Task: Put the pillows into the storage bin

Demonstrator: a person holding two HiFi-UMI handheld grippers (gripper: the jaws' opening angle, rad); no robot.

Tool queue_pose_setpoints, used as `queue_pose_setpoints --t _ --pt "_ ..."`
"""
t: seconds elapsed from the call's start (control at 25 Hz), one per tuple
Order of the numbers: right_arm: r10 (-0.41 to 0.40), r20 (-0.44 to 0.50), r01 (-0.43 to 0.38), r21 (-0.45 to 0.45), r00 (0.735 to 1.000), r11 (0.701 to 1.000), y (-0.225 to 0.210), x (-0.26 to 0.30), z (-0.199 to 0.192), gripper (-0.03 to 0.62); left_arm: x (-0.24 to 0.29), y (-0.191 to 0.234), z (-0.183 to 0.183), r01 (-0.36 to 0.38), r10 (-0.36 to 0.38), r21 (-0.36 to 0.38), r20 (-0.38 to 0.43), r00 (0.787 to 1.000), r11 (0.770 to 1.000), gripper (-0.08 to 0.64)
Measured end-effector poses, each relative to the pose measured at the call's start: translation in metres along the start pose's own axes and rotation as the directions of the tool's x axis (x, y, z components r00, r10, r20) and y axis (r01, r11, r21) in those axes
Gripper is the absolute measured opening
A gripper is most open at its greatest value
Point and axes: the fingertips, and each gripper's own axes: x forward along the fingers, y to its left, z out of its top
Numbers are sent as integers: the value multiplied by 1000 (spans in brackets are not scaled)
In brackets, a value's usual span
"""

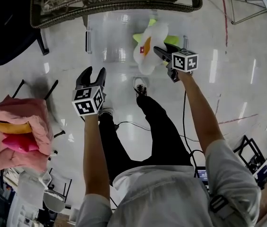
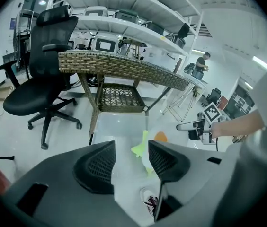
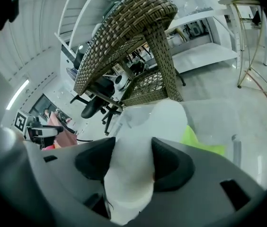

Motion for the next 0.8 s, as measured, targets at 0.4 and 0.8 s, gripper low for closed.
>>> queue_pose_setpoints --t 0.4,0.8 --pt "-36 48 35 36 998 999 21 -19 36 233 -39 29 11 -18 21 -58 57 998 998 235" --pt "101 9 -98 -162 995 982 193 3 72 236 -168 115 10 -143 170 -173 151 974 975 235"
